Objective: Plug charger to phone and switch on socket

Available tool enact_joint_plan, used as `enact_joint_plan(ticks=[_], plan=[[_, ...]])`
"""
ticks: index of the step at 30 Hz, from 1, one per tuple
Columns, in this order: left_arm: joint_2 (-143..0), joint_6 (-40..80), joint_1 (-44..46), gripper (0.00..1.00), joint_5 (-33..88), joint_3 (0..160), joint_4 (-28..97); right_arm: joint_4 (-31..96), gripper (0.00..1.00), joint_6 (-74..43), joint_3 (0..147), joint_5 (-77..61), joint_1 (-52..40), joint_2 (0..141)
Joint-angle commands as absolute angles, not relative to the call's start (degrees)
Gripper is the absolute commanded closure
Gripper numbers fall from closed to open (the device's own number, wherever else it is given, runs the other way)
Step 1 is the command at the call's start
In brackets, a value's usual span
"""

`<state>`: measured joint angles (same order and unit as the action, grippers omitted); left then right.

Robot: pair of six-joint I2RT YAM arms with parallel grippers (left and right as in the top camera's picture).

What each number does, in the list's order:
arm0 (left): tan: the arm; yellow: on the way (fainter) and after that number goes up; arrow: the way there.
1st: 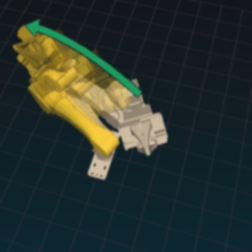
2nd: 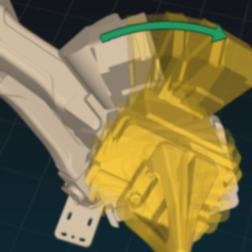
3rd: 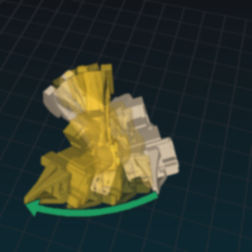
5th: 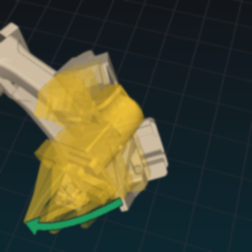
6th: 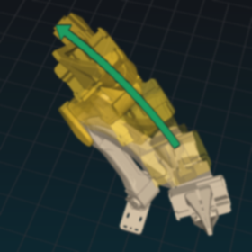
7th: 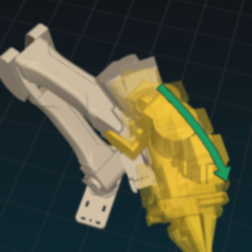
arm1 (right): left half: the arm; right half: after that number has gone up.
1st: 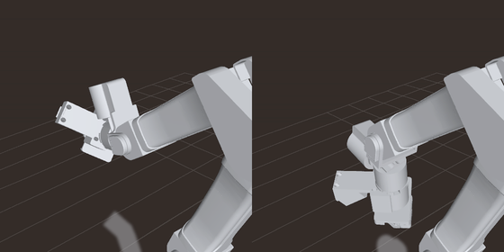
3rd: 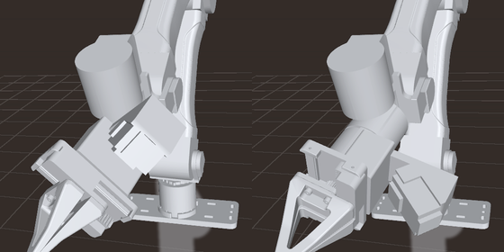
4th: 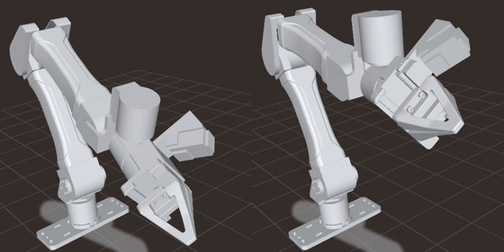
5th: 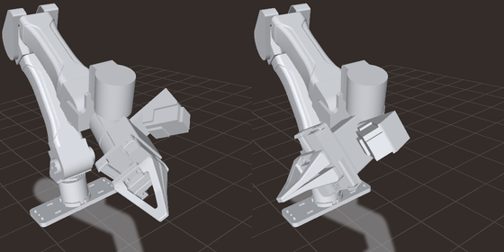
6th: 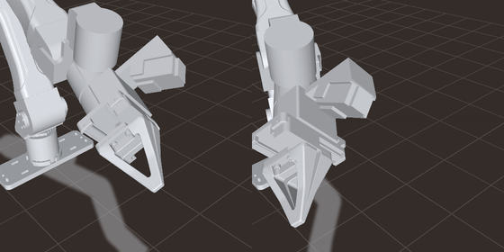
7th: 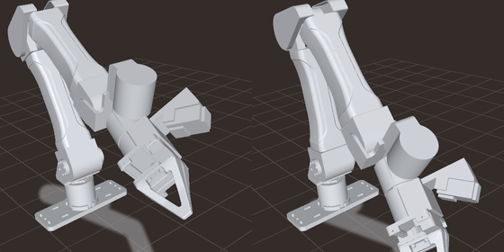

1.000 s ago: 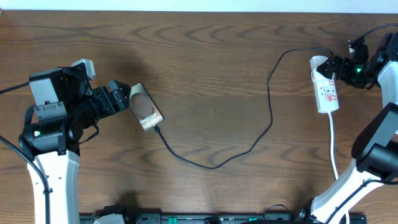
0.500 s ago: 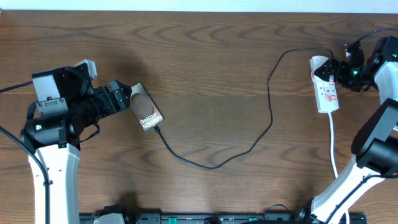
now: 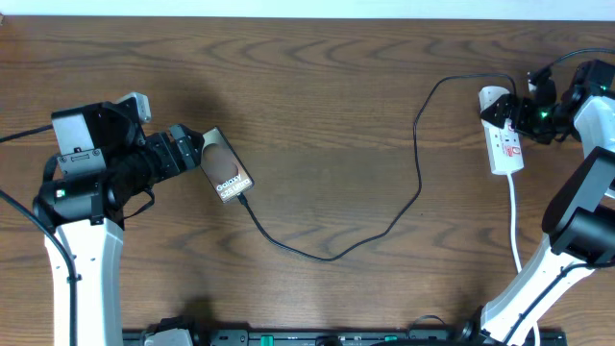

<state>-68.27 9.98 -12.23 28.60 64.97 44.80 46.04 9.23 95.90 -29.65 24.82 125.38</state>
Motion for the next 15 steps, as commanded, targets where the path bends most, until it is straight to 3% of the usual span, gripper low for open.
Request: enact_joint_plan(ticks=[1, 15], plan=[[-68.53, 8.58, -12.4, 0.11, 29.32, 65.04, 44.95, 45.74, 0.01, 8.14, 96.29, -31.0, 23.05, 126.39], [-68.53, 8.58, -12.4, 0.1, 29.32, 65.04, 44.99, 44.8, 0.01, 4.89, 96.29, -31.0, 20.03, 126.39]])
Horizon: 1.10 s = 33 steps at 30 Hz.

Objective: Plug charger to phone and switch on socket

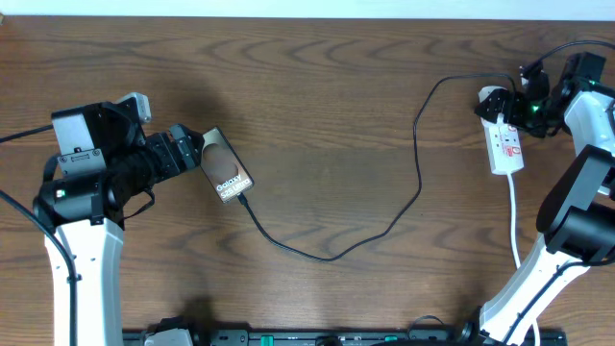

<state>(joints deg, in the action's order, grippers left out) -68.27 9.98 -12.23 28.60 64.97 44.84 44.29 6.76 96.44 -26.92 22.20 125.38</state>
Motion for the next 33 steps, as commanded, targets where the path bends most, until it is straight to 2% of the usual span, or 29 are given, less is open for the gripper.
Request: enact_joint_plan(ticks=[1, 15, 33], plan=[[-68.53, 8.58, -12.4, 0.11, 29.32, 65.04, 44.99, 44.8, 0.01, 4.75, 96.29, -31.0, 20.03, 126.39], [-68.53, 8.58, -12.4, 0.11, 29.32, 65.04, 45.21, 45.43, 0.01, 5.02, 96.29, -20.4, 20.05, 126.39], [-68.53, 8.58, -12.4, 0.11, 29.3, 65.04, 45.82, 46.13, 0.01, 5.17, 96.33, -25.19, 20.21, 126.39]])
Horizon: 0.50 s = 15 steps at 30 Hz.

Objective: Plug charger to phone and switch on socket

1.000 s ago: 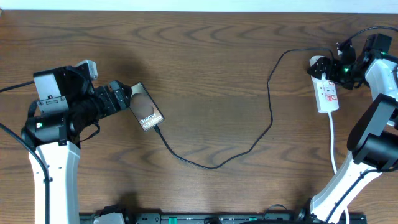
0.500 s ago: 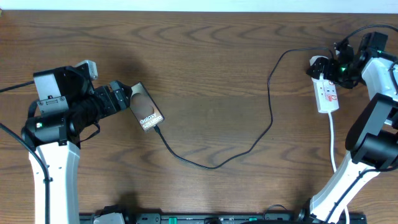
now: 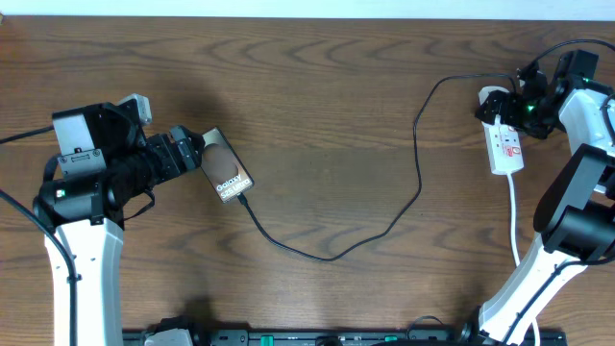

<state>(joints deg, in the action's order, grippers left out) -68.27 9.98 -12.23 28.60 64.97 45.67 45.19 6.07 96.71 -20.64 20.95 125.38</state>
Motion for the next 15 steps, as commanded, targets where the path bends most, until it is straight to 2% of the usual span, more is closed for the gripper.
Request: enact_joint_plan(ticks=[1, 15], plan=[[-68.53, 8.58, -12.4, 0.11, 29.3, 65.04, 45.82, 46.26, 0.01, 5.17, 96.33, -25.21, 20.21, 126.39], [-68.53, 8.58, -12.4, 0.11, 29.3, 65.04, 45.84, 48.25, 0.01, 4.29, 96.31, -27.83, 20.18, 126.39]])
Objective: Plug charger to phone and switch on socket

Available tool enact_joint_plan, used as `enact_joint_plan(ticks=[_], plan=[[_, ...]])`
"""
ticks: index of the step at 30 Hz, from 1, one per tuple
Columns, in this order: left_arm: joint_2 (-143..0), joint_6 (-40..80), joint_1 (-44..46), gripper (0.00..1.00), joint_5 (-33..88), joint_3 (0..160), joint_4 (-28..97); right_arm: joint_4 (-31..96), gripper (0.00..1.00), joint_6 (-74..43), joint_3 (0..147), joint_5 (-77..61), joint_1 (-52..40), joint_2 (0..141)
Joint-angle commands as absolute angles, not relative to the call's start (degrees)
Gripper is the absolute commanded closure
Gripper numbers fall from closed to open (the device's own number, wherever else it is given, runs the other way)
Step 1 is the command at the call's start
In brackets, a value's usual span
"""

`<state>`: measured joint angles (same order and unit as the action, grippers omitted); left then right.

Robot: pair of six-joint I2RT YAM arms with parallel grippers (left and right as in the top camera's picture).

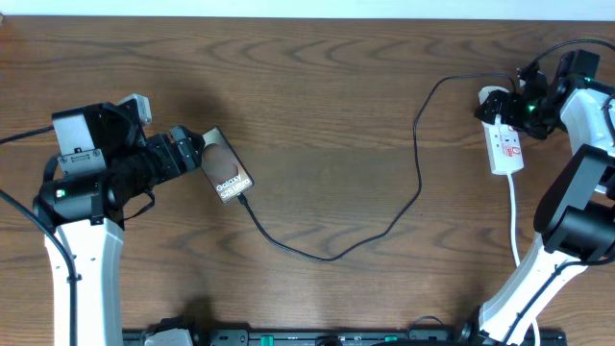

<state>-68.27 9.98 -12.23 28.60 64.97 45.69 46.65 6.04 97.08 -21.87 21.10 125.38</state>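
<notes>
The phone (227, 174) lies at an angle on the left of the table, with "Galaxy" printed on it. My left gripper (199, 151) is shut on its upper end. The black charger cable (332, 257) runs from the phone's lower end, loops across the table and reaches the plug (489, 95) in the white socket strip (506, 146) at the far right. My right gripper (512, 106) is at the strip's far end, beside the plug. Its fingers appear as one dark tip, shut on nothing. The strip's switch is too small to read.
The strip's white lead (515, 226) runs toward the front edge along my right arm's base. A black rail (307, 336) lies along the front edge. The table's far edge is close behind the strip.
My left gripper held the phone with the cable in its lower end at every moment. My right gripper was first beside the strip's upper right side. Then it stood further back, at the strip's far end next to the plug, where it is now.
</notes>
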Motion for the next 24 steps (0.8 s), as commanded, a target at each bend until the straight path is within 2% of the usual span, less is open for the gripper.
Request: enact_joint_plan(ticks=[1, 24], plan=[[-68.53, 8.58, -12.4, 0.1, 29.3, 65.04, 45.84, 48.45, 0.01, 4.29, 96.31, -27.81, 20.18, 126.39], [-68.53, 7.92, -12.4, 0.1, 28.91, 64.97, 46.09, 49.71, 0.01, 3.4, 96.12, -30.57, 19.2, 126.39]])
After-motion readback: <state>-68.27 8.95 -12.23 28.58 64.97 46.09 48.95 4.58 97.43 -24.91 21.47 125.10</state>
